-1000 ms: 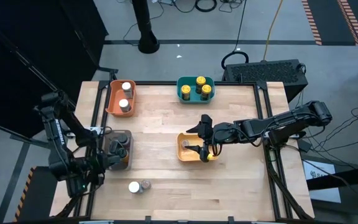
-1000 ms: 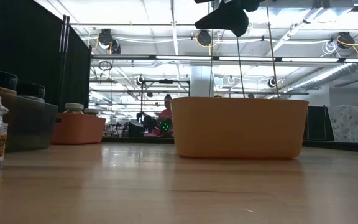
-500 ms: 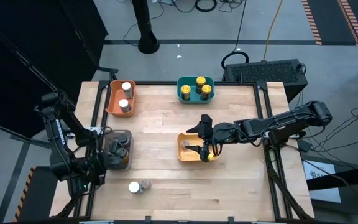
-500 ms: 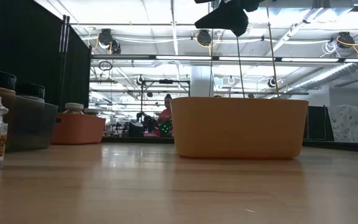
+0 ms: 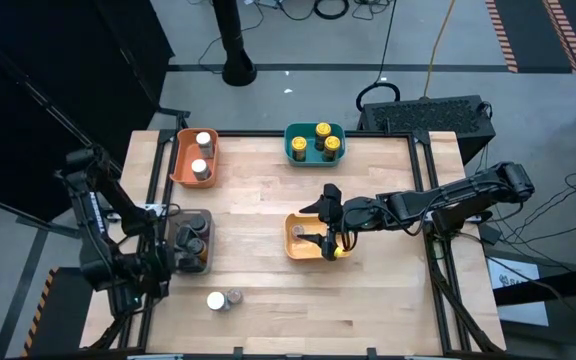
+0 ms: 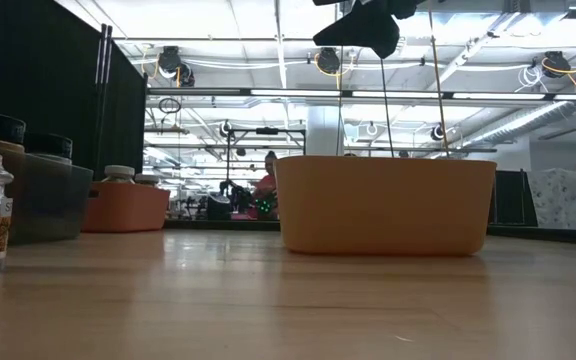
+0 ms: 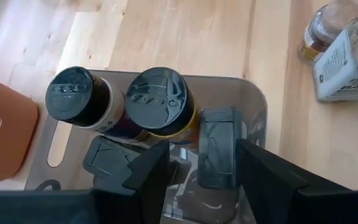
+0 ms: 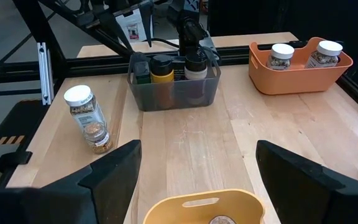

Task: Sort spices by type
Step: Put the white spice bottle into the orange bin

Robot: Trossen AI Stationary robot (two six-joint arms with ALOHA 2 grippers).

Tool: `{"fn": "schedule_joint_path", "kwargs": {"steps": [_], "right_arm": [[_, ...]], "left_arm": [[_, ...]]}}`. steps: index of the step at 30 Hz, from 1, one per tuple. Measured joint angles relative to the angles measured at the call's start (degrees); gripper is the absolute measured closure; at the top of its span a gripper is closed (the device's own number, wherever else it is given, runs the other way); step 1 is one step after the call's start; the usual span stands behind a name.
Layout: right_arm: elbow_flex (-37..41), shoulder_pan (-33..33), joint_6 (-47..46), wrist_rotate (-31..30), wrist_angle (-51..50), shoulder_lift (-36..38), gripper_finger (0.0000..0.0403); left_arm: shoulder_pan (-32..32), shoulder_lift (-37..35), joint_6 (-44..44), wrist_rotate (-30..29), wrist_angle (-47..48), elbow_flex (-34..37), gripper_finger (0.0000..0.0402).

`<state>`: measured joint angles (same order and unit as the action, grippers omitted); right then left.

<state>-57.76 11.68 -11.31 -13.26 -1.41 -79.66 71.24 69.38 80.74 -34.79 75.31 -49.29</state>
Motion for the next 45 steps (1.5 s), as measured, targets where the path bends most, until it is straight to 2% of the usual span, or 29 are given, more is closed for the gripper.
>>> {"fn": "schedule_joint_path", "kwargs": {"steps": [6,10,12,14,16,17,21,24,29,32,35,39,45], "right_arm": [[0.0,0.0,0.0,-0.2,0.0,0.0,0.0103],[0.0,-0.1,0.0,-0.2,0.1,0.0,0.0103],[0.0,-0.1,0.0,-0.2,0.1,0.0,0.0103],[0.0,-0.1,0.0,-0.2,0.1,0.0,0.0103],[0.0,-0.1,-0.1,-0.2,0.0,0.0,0.0103],[0.0,-0.1,-0.1,-0.2,0.1,0.0,0.0103],[0.0,-0.1,-0.4,-0.5,0.2,0.0,0.0103],[0.0,0.0,-0.4,-3.1,0.4,0.0,0.0103],[0.0,0.6,-1.8,-3.4,0.4,0.0,0.0103],[0.0,1.5,-1.9,-3.4,0.5,0.0,0.0103],[0.0,2.6,-1.9,-3.4,1.4,0.0,0.0103],[0.0,3.2,-1.6,-3.3,1.7,0.0,0.0103],[0.0,3.0,-1.3,-3.4,1.6,0.0,0.0103]], "left_arm": [[-3.7,0.0,0.0,-1.3,-0.4,-5.4,0.0211],[-8.3,0.0,-0.1,7.3,0.9,-9.1,0.0233],[-10.4,0.0,-1.1,11.4,1.4,-10.4,0.0265],[-12.0,0.0,-4.1,14.5,1.6,-11.0,0.0315],[-13.2,0.0,-7.3,16.0,1.1,-11.4,0.0372],[-13.9,0.0,-8.7,16.4,0.6,-11.5,0.0386],[-16.5,0.0,-16.1,14.2,-6.3,-11.6,0.0396],[-18.3,0.0,-21.9,13.3,-13.5,-11.6,0.0397],[-19.9,1.1,-26.0,13.1,-20.6,-11.7,0.0398],[-20.6,1.4,-25.7,13.1,-21.4,-11.7,0.0392],[-20.6,1.4,-25.6,14.6,-23.0,-11.7,0.0368],[-20.6,1.4,-25.7,16.5,-26.3,-11.7,0.031],[-20.6,2.7,-25.7,15.5,-26.4,-11.7,0.021]]}}
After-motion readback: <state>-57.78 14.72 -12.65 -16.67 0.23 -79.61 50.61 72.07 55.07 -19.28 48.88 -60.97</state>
